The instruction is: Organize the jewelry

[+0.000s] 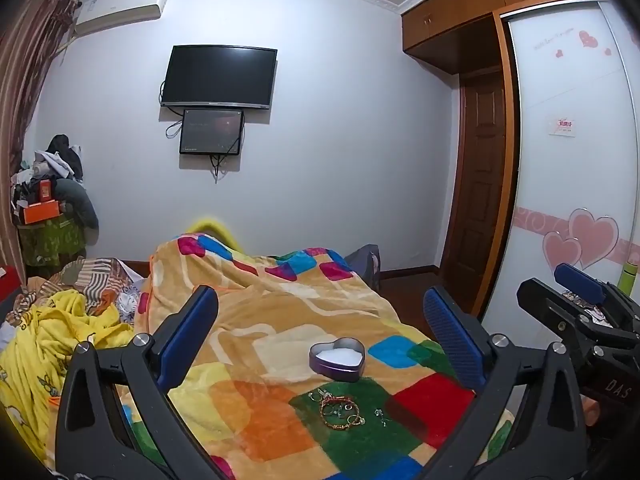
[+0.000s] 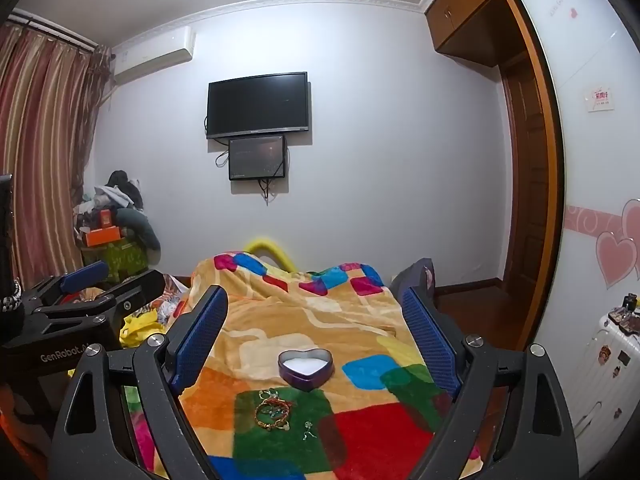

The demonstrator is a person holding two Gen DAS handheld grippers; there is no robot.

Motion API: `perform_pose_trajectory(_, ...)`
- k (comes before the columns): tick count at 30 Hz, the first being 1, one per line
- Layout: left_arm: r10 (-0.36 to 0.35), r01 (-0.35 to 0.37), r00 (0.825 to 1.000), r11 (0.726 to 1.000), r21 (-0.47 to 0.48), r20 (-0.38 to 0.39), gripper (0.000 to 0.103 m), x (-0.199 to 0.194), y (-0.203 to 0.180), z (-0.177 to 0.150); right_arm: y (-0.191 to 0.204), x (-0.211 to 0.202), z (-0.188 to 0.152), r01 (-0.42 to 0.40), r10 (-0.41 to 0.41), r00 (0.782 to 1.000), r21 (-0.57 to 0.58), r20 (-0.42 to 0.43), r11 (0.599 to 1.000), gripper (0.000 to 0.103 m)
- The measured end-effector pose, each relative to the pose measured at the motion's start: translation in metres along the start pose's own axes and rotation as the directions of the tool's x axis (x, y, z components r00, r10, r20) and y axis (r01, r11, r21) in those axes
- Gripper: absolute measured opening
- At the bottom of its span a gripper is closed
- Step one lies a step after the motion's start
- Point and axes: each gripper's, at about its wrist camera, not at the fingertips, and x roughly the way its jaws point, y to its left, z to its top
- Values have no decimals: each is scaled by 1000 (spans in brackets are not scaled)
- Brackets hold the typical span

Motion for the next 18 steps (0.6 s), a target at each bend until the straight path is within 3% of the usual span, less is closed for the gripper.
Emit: perform_pose_trajectory(18, -3, 3, 1000, 1000, -2, -7, 103, 1, 2, 0, 0, -1, 1, 0, 0, 1000, 1, 1, 1000, 87)
